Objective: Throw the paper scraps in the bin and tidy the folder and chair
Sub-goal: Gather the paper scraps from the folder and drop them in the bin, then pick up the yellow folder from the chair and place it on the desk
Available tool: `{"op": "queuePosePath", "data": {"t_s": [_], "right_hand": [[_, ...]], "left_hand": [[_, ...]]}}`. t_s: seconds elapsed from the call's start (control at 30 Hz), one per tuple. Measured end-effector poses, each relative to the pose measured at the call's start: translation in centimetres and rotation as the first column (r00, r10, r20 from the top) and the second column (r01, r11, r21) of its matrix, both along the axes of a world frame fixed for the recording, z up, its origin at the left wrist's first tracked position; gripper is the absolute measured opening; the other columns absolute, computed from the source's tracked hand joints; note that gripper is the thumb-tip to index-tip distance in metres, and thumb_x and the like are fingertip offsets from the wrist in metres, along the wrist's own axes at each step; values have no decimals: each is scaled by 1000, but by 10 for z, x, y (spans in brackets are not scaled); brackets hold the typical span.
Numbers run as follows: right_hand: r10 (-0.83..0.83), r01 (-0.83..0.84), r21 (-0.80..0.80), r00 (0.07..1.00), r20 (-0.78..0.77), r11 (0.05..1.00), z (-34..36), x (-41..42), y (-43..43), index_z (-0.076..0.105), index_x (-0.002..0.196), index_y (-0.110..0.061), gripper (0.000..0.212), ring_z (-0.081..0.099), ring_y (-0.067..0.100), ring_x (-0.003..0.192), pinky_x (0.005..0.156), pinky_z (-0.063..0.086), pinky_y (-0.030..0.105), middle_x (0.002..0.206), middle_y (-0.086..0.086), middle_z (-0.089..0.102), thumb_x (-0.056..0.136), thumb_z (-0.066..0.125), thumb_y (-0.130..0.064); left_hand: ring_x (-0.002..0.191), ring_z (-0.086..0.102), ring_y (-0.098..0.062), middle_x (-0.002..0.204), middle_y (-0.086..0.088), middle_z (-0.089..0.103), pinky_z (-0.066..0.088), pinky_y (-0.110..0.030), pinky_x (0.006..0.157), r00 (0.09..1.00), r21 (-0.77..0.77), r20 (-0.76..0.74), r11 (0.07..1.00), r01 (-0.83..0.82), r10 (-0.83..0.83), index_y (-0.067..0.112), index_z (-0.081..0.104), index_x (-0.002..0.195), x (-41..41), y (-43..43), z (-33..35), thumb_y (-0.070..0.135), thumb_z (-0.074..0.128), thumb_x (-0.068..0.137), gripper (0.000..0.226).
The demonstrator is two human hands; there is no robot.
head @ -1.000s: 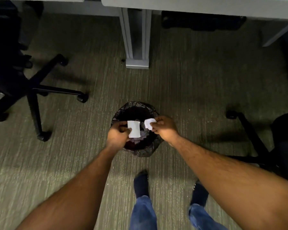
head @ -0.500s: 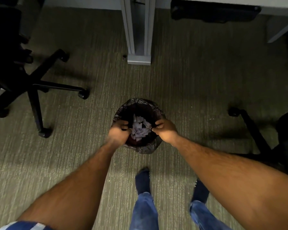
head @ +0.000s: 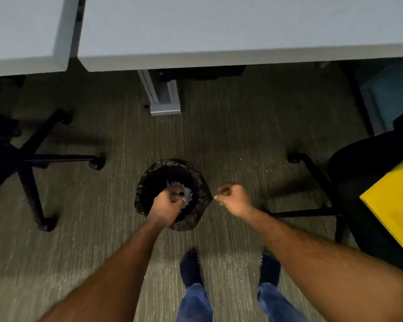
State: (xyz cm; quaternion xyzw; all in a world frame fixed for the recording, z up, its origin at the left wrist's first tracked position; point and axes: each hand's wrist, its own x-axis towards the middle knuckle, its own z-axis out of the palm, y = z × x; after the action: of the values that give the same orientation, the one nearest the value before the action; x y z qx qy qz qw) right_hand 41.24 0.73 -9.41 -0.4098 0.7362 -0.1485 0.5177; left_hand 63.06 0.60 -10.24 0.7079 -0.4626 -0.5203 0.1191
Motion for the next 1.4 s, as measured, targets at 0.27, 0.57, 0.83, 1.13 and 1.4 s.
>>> {"op": "queuePosePath", "data": {"t_s": [0.27,0.57,0.83,1.13,1.4], "right_hand": [[-13,11,-63,999,-40,998,40,-71,37,67,98,-6,17,55,13,69,65,42,24,76,4,61,83,72,-12],[-103,86,-140,988,-118,986,59,-167,68,67,88,-23,11,57,1,62,59,44,16,72,-9,64,81,73,-18],[-70,-31,-276,935,-348,961,74,-255,104,68,93,-16,11,59,7,78,73,46,22,88,-6,62,83,67,-14],[-266,103,-332,827,-496,938,70,-346,149,65,109,-16,22,51,21,110,92,41,31,112,3,61,87,65,-20],[-353,263,-235,677,-646,936,62,-433,175,55,128,-13,49,43,31,123,101,43,41,130,13,48,85,69,-33]], "left_hand": [[85,63,-9,96,0,66,48,-21,81,986,-53,-60,987,155,-158,15,61,113,-78,11,33,15,68,88,26],[77,62,-6,90,2,65,45,-13,73,926,-108,-40,923,369,-375,16,60,111,-171,14,46,12,68,87,26],[67,59,13,82,17,63,43,-2,67,853,-228,-26,834,502,-520,24,65,107,-263,10,58,13,66,86,23],[83,62,9,95,16,65,47,-8,71,730,-208,-45,721,661,-682,26,61,116,-359,13,66,20,63,89,28],[107,60,-16,118,-4,61,51,-31,93,621,-278,79,581,765,-780,15,53,130,-437,8,66,22,66,87,45]]}}
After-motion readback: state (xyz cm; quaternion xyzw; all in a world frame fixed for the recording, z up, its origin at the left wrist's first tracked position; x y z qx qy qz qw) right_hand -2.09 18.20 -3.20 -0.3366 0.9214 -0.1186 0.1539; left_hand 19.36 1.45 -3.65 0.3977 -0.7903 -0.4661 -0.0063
